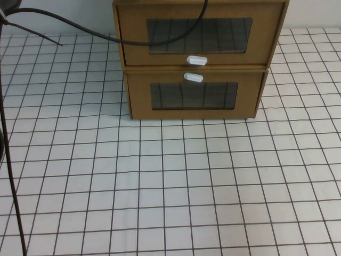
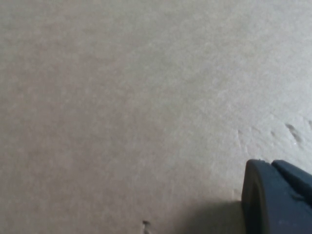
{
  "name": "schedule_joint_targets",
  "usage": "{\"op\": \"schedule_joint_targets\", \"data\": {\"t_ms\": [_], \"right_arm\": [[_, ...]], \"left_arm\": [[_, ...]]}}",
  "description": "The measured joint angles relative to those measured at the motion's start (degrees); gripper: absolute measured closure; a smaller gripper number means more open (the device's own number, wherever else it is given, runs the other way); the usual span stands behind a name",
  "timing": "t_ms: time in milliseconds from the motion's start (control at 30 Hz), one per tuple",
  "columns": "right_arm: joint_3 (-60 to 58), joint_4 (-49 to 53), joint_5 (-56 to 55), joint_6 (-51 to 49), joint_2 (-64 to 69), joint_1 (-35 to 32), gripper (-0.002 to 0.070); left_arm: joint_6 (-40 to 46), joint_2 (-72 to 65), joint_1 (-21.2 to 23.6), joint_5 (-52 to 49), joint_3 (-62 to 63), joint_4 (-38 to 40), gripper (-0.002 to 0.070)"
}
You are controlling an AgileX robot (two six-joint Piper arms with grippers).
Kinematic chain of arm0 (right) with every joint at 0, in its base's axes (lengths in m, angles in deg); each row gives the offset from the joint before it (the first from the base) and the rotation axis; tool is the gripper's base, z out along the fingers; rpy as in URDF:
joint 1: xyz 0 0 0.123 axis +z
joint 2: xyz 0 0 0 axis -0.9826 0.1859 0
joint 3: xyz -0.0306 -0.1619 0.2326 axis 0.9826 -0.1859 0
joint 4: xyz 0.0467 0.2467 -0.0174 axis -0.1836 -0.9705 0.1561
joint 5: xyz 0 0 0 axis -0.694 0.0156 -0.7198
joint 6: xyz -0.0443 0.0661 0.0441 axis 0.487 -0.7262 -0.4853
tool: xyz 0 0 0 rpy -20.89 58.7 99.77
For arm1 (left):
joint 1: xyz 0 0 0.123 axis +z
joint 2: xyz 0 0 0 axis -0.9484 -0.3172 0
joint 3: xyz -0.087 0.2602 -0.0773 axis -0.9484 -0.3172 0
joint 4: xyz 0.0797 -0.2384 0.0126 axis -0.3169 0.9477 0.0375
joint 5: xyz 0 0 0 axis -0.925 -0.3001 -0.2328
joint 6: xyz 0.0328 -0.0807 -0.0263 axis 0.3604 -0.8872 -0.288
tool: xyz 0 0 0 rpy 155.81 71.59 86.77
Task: Open the shoe box
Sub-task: 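Pull the top drawer of the cardboard box fully open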
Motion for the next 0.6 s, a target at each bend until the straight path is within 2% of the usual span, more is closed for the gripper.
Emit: {"op": "schedule_joint_targets", "data": {"t_ms": [167, 300, 433, 600], "right_arm": [[7.57, 5.25, -1.12, 1.02, 10.99, 9.43, 0.0689], [15.86, 14.16, -1.79, -2.06, 22.38, 19.67, 0.0689], [23.25, 30.56, -3.11, -9.46, 32.45, 31.33, 0.0689], [26.30, 61.61, -6.59, -22.56, 40.82, 44.00, 0.0689]], "left_arm": [[-0.03, 0.00, 0.00, 0.00, 0.02, -0.10, 0.0678], [-0.03, 0.00, 0.00, 0.00, 0.02, -0.10, 0.0678], [-0.34, 0.00, 0.00, 0.00, 0.12, -0.10, 0.0678], [-0.94, 0.00, 0.00, -0.20, 0.12, -0.10, 0.0678]]}}
